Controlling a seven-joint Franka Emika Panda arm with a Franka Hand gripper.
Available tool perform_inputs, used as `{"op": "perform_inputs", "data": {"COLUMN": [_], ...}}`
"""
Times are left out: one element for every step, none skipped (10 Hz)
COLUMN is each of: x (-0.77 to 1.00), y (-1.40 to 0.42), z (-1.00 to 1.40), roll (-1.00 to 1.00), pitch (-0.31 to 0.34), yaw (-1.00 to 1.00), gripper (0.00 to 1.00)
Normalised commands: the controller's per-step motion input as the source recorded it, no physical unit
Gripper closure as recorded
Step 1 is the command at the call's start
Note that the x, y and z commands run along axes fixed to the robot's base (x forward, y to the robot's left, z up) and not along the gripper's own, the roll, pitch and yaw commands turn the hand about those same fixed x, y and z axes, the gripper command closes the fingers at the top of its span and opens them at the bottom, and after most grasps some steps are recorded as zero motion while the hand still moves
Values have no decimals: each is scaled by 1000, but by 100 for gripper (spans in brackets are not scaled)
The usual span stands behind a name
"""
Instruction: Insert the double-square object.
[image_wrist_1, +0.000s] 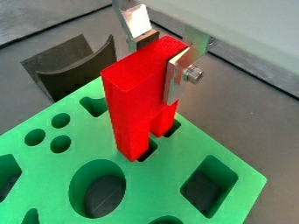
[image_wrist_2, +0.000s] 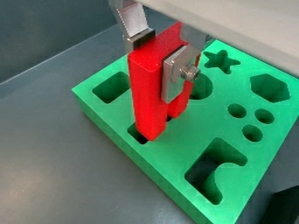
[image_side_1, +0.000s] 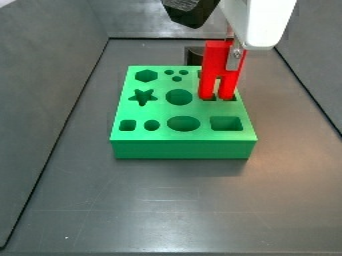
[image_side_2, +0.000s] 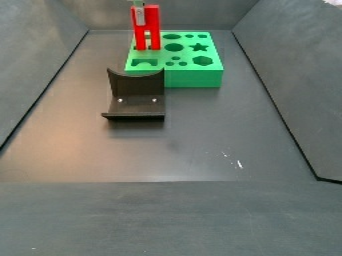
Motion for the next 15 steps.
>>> {"op": "perform_inputs", "data": {"x": [137, 209, 211, 223, 177, 0, 0, 0, 0, 0, 0, 0, 0, 0, 0], "y": [-46, -109, -86, -89, -26, 0, 0, 0, 0, 0, 0, 0, 0, 0, 0], "z": [-311, -286, -263, -251, -251, -214, -243, -254, -177, -109, -174, -206, -203, -217, -223], "roll": [-31, -89, -164, -126, -91, -31, -24, 0, 0, 17, 1, 1, 17, 54, 86], "pitch": [-14, 0, -1, -1, -3, -3, -13, -11, 0, 0, 0, -9, -17, 0, 0], "yaw": [0, 0, 0, 0, 0, 0, 0, 0, 0, -3, 0, 0, 0, 0, 0], "gripper": [100, 100, 100, 100, 100, 100, 100, 100, 100, 100, 100, 100, 100, 100, 100]}}
